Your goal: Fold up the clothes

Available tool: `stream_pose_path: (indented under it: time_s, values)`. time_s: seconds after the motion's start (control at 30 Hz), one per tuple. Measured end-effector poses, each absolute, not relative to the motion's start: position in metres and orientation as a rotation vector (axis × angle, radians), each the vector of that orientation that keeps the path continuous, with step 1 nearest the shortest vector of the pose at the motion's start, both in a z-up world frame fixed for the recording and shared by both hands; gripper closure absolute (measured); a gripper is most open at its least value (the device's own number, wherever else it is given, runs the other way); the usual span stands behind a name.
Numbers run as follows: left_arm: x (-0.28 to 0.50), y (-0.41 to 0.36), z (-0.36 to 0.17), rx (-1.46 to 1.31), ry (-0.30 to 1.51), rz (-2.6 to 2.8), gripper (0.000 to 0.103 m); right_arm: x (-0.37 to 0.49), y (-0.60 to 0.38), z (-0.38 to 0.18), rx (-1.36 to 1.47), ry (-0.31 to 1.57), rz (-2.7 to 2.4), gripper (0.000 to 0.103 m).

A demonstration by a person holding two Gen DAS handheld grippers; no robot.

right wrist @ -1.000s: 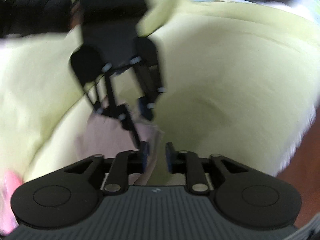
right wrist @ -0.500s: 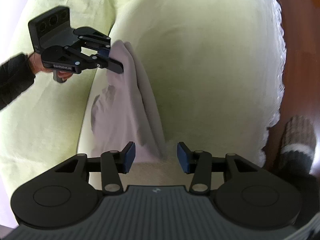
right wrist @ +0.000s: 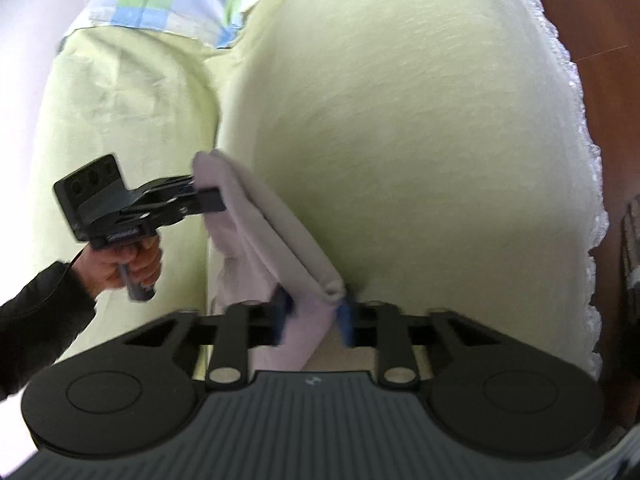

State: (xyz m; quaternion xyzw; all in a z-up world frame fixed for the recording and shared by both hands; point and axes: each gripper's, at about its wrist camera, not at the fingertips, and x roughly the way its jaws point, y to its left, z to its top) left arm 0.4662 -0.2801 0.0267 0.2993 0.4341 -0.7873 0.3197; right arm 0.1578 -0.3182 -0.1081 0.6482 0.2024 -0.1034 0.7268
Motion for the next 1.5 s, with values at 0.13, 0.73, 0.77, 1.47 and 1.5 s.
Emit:
stream_pose_path:
  time_s: [0.13,0.73,0.77,1.47,1.5]
  values:
    - [0.458,-0.235,0.042,0.668,1.09,-1.988,0.093,0.184,-0.327,-0.069,1.23,0.557,-0.164,0.094]
    - [0.452,0.092,0.216,0.25,0.927,-1.397,0.093,0.26,-0.208,0.171,0.585,0.739,0.435,0.094]
    - [0.447,0.11,0.224,0.26,0.93,-1.363,0.093,0.262,-0.193,0.183,0.575,0.741,0.486,0.094]
    - [0.465,-0.029,0.015,0.318,1.09,-1.182,0.093,0.288,-0.347,0.03,0.735,1.001,0.614,0.095]
    - [0.465,-0.034,0.01,0.321,1.091,-1.171,0.093,0.288,-0.356,0.024,0.74,0.995,0.624,0.095]
